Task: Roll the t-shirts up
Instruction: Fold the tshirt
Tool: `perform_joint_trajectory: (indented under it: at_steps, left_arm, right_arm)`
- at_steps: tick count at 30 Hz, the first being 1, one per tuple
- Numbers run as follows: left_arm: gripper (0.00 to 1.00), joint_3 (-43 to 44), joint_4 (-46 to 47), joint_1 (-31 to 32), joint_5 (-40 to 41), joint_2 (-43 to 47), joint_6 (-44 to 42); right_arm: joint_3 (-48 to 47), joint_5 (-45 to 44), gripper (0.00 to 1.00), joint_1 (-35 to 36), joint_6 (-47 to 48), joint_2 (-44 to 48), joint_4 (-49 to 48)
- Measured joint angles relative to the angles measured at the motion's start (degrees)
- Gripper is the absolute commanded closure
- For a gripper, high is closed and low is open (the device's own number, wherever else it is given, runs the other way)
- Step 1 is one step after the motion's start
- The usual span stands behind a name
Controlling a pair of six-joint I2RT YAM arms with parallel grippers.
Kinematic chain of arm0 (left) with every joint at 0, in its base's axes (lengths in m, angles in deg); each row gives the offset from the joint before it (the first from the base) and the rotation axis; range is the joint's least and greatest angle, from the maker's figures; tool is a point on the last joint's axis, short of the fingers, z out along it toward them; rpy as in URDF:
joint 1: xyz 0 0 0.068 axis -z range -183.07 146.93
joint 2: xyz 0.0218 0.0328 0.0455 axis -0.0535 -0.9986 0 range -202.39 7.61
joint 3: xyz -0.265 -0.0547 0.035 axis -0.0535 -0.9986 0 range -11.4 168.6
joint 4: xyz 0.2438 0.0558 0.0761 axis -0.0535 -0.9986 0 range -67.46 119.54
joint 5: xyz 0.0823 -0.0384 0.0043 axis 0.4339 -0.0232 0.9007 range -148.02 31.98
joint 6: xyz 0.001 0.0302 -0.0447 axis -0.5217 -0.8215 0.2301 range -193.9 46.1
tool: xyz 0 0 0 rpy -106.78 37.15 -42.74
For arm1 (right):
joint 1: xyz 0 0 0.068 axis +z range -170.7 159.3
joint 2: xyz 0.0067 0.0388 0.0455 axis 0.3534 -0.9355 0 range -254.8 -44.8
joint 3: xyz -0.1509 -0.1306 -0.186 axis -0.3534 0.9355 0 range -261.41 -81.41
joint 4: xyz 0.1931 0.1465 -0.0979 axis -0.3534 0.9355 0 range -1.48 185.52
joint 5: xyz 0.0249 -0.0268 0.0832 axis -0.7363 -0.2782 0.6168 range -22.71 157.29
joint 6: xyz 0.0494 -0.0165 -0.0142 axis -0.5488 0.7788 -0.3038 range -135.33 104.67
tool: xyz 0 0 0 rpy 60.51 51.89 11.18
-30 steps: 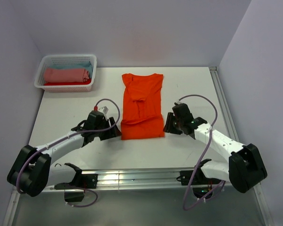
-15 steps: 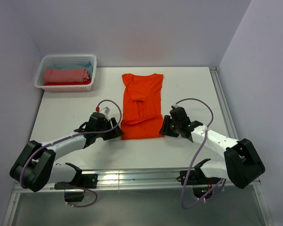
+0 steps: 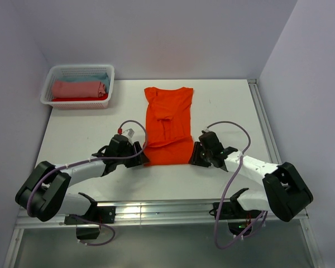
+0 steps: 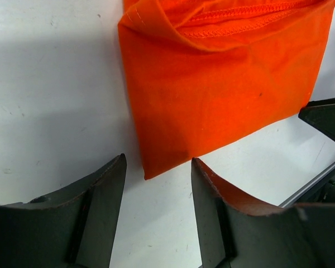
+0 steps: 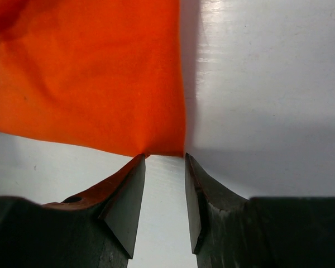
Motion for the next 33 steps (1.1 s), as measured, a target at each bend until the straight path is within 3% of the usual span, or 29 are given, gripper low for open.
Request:
perform_joint_trajectory:
  at_steps: [7, 18, 22, 25, 26, 28, 31, 33]
  left_arm:
    - [0.52, -0.7, 0.09, 0.68, 0.02, 0.35, 0.0]
    - [0.54, -0.96, 1.25, 1.2, 0.17, -0.26, -0.02]
    - [0.63, -0.94, 2.23, 1.64, 0.26, -1.09, -0.07]
    - [0.7, -0.92, 2.69, 1.77, 0.35, -1.81, -0.11]
    - [0.72, -0.92, 2.95, 1.79, 0.35, -2.03, -0.07]
    - [0.84, -0.83, 3.02, 1.86, 0.63, -2.43, -0.13]
    - [1.0, -0.66, 2.82, 2.05, 1.29, -2.91, -0.63]
    - [1.0, -0.07, 2.03, 2.21, 1.77, -2.93, -1.18]
  right_arm:
    - [0.52, -1.51, 0.62, 0.17, -0.15, 0.46, 0.04]
    - [0.33, -2.51, 0.62, 0.28, -0.31, -1.11, -0.79]
    - [0.28, -2.49, 0.67, 0.83, -0.31, -2.05, -2.58]
    - [0.26, -2.56, 0.79, 1.27, -0.26, -2.67, -3.39]
    - [0.22, -2.54, 0.89, 1.31, -0.22, -2.91, -3.52]
    - [0.04, -2.73, 1.0, 1.46, -0.02, -3.34, -3.45]
    - [-0.7, -4.02, 1.0, 1.73, -0.33, -3.54, -2.27]
    - [-1.79, -6.1, 1.0, 2.08, -0.48, -3.78, -0.33]
